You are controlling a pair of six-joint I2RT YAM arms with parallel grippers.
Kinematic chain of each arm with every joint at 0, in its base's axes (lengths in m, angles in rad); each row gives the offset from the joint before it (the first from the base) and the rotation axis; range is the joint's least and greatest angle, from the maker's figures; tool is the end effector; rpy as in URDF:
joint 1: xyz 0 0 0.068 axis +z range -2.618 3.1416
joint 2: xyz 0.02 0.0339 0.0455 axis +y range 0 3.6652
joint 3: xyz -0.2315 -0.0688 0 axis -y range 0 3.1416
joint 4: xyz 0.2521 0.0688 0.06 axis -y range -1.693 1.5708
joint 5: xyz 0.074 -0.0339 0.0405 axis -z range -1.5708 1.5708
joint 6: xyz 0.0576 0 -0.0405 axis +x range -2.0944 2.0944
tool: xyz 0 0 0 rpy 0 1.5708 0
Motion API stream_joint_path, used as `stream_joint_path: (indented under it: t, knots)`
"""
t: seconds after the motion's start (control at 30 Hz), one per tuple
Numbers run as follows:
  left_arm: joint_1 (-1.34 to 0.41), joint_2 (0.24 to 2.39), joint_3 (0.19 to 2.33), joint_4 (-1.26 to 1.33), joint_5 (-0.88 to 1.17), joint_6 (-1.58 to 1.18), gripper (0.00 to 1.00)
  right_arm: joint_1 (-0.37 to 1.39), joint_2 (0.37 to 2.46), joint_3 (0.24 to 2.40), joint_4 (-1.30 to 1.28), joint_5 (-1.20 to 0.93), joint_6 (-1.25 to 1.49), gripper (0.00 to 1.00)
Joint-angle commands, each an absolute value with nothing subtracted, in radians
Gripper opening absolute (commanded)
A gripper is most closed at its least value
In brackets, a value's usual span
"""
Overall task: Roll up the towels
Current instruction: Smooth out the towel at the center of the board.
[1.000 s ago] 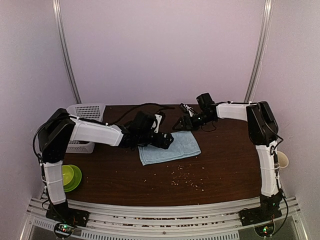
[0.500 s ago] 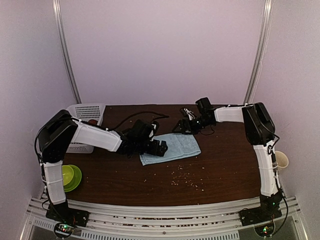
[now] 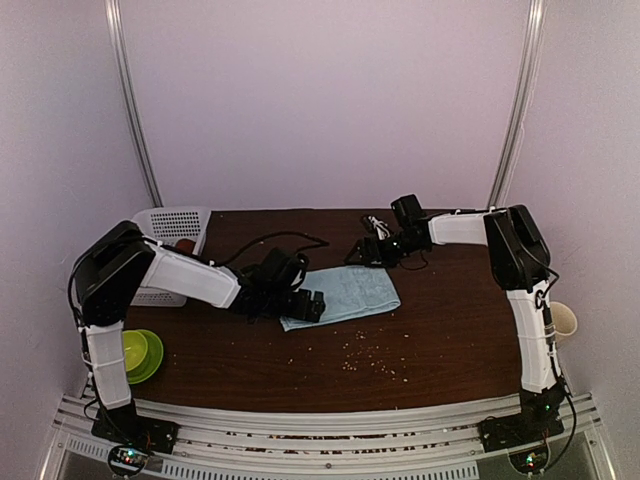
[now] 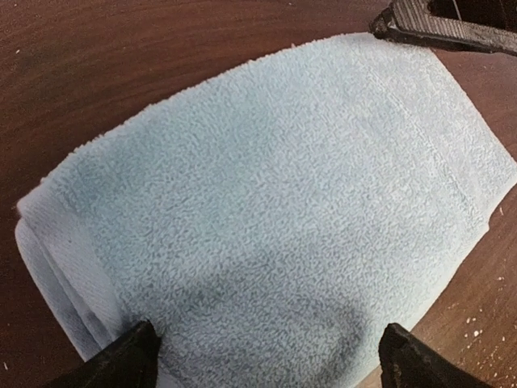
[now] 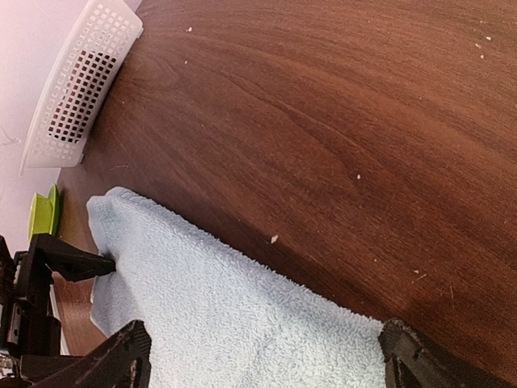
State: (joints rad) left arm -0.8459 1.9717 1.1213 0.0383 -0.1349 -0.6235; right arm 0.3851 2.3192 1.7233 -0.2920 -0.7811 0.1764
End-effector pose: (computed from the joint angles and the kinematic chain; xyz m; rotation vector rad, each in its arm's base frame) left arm 0.2789 -0.3032 0.0816 0.2055 2.4328 -0.5299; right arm 0.4411 0.2225 0.1022 -0.6087 2.3877 1.2045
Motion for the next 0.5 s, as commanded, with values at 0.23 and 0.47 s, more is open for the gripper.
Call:
stream_joint_path:
  t: [0.23, 0.47]
  knots:
    - [-0.828, 1.811, 1.070, -0.113, -0.269, -0.641, 0.98, 0.359, 2.306, 1.739, -0.354, -0.706, 0.159, 1.00]
    - [-0.828, 1.769, 1.186, -0.131, -0.334, -0.593, 0.98, 0.360, 2.182, 1.785, -0.435, -0.783, 0.072, 1.00]
